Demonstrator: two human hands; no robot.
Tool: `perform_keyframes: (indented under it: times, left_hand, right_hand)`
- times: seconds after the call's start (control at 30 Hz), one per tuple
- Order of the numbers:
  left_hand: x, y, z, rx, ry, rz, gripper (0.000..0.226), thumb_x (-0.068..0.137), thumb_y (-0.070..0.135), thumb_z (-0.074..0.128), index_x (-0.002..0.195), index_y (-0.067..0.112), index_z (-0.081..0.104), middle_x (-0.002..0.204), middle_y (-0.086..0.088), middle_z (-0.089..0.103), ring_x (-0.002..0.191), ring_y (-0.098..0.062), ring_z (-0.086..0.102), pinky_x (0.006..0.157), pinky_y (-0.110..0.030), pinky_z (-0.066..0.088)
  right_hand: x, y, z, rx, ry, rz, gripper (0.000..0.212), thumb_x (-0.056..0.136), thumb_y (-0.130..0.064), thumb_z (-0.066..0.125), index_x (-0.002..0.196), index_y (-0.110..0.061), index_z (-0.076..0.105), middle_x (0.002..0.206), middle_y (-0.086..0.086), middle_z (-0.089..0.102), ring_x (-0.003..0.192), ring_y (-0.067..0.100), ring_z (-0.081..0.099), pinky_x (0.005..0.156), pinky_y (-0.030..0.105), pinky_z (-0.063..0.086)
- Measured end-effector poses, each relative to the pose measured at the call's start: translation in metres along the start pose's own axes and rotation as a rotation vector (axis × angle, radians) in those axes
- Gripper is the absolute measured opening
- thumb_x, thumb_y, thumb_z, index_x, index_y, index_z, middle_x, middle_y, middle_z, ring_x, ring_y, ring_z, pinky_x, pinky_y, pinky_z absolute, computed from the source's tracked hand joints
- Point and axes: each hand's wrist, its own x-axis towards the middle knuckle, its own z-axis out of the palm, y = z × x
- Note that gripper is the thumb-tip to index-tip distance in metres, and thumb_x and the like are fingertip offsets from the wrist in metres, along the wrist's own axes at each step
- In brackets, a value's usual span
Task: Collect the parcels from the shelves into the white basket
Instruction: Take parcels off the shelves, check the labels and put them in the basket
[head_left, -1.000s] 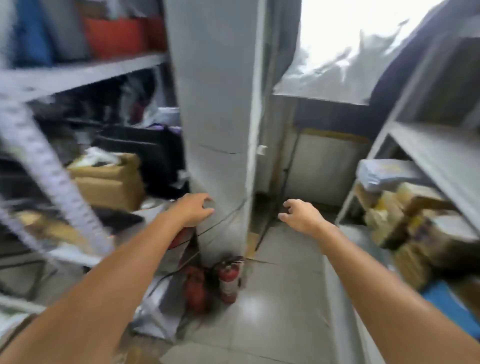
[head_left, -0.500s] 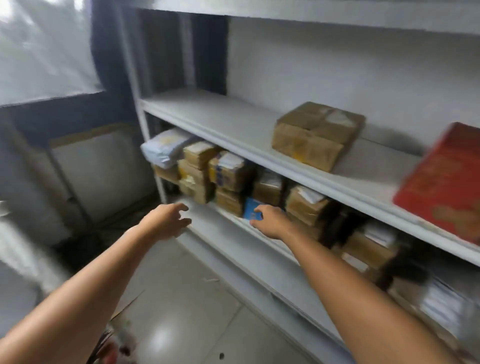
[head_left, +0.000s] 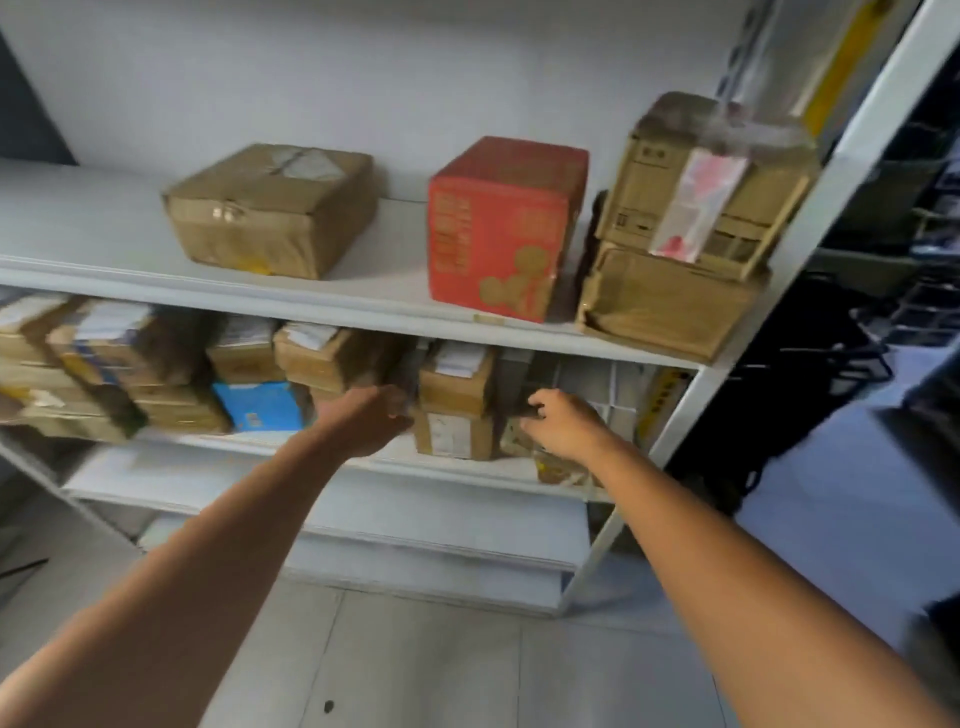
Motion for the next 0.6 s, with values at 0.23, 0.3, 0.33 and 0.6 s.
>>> perform_keyframes:
  times: [0.23, 0.3, 0.33, 0.6]
  left_hand:
    - [0.056, 0.072, 0.071, -0.028, -0.094, 0.103, 0.039, 0.092, 0.033, 0.059, 0.128, 0.019, 0.058, 0.127, -0.011, 0.061, 0.112, -0.028, 0.058, 0.086, -0.03, 0.046]
    - [0.077, 0.081, 0.092, -0.022, -0.121, 0.127, 0.038, 0.092, 0.034, 0.058, 0.129, 0.022, 0.058, 0.127, -0.01, 0.061, 0.11, -0.029, 0.059, 0.083, -0.03, 0.046]
    - [0.086, 0.084, 0.1, -0.019, -0.138, 0.134, 0.039, 0.092, 0.034, 0.057, 0.13, 0.022, 0.057, 0.128, -0.01, 0.06, 0.11, -0.029, 0.059, 0.086, -0.031, 0.048]
    - [0.141, 0.094, 0.157, -0.016, -0.197, 0.219, 0.043, 0.094, 0.029, 0.053, 0.136, 0.023, 0.043, 0.127, -0.012, 0.051, 0.104, -0.029, 0.053, 0.083, -0.038, 0.052]
  right_hand:
    - [0.004, 0.089, -0.01, 0.011, 0.029, 0.133, 0.042, 0.089, -0.039, 0.063, 0.122, -0.015, 0.059, 0.124, 0.012, 0.063, 0.11, 0.03, 0.06, 0.092, 0.039, 0.05]
    - [0.011, 0.107, -0.005, 0.006, 0.078, 0.172, 0.039, 0.088, -0.038, 0.063, 0.12, -0.016, 0.06, 0.12, 0.011, 0.065, 0.106, 0.029, 0.061, 0.088, 0.037, 0.051]
    - [0.014, 0.114, -0.003, 0.002, 0.106, 0.185, 0.04, 0.089, -0.038, 0.063, 0.123, -0.017, 0.059, 0.122, 0.009, 0.064, 0.107, 0.028, 0.061, 0.086, 0.035, 0.05]
    - [0.041, 0.157, 0.031, 0.049, 0.226, 0.341, 0.056, 0.092, -0.039, 0.058, 0.139, -0.012, 0.042, 0.131, 0.014, 0.056, 0.116, 0.031, 0.056, 0.089, 0.036, 0.047]
